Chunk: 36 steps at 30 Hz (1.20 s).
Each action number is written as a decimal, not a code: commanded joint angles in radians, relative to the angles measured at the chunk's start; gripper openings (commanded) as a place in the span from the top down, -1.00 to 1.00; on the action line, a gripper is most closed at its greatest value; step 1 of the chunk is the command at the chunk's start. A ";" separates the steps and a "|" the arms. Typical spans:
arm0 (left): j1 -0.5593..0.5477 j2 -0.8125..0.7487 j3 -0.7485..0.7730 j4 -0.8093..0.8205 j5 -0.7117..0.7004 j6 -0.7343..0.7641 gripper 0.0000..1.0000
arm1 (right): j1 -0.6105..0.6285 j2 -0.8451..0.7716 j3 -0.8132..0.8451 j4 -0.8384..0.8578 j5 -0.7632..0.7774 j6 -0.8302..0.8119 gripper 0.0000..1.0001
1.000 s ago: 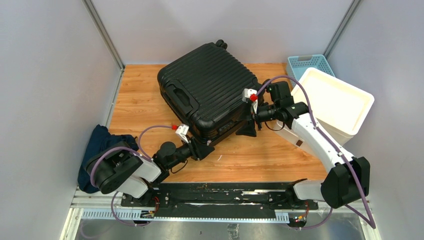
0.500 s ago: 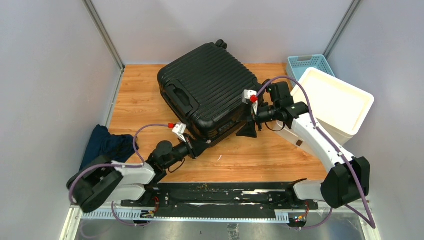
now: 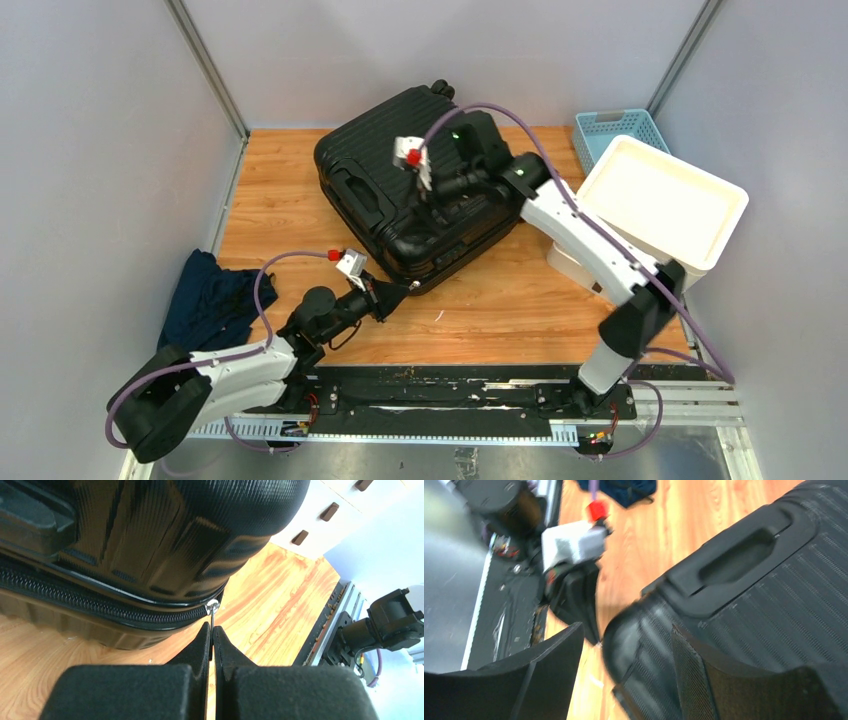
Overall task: Open, take out, and arrange the luggage
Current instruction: Unzip the luggage at the center of the board.
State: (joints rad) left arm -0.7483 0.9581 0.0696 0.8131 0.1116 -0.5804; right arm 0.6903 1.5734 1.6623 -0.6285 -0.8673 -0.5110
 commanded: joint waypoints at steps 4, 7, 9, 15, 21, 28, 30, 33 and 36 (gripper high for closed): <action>0.003 0.000 -0.121 0.190 -0.016 -0.002 1.00 | 0.127 0.329 0.385 -0.016 0.360 0.337 -0.30; 0.003 -0.013 -0.132 0.197 -0.019 -0.001 1.00 | 0.133 0.443 0.529 -0.023 0.414 0.430 -0.27; 0.003 -0.023 -0.139 0.204 -0.020 0.010 1.00 | 0.141 0.496 0.592 -0.029 0.430 0.446 -0.27; 0.002 -0.032 -0.138 0.201 -0.012 0.038 1.00 | 0.195 0.585 0.657 -0.030 0.585 0.433 -0.29; 0.002 0.050 -0.139 0.272 -0.003 0.027 1.00 | 0.219 0.661 0.721 -0.017 0.668 0.422 -0.37; 0.003 0.179 -0.158 0.415 -0.003 -0.007 1.00 | 0.230 0.705 0.715 -0.008 0.773 0.380 -0.29; 0.003 0.213 -0.163 0.450 -0.006 -0.015 1.00 | 0.230 0.705 0.698 -0.010 0.757 0.376 -0.19; 0.003 0.249 -0.182 0.523 -0.023 -0.029 1.00 | 0.230 0.696 0.677 -0.024 0.733 0.365 0.09; 0.003 0.245 -0.199 0.522 -0.051 -0.046 1.00 | 0.230 0.670 0.658 -0.037 0.720 0.350 0.52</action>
State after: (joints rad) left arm -0.7483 1.1992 0.0090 1.2457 0.0959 -0.6079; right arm 0.9138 2.2578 2.3531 -0.6258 -0.1474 -0.1146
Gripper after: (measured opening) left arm 0.007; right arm 0.374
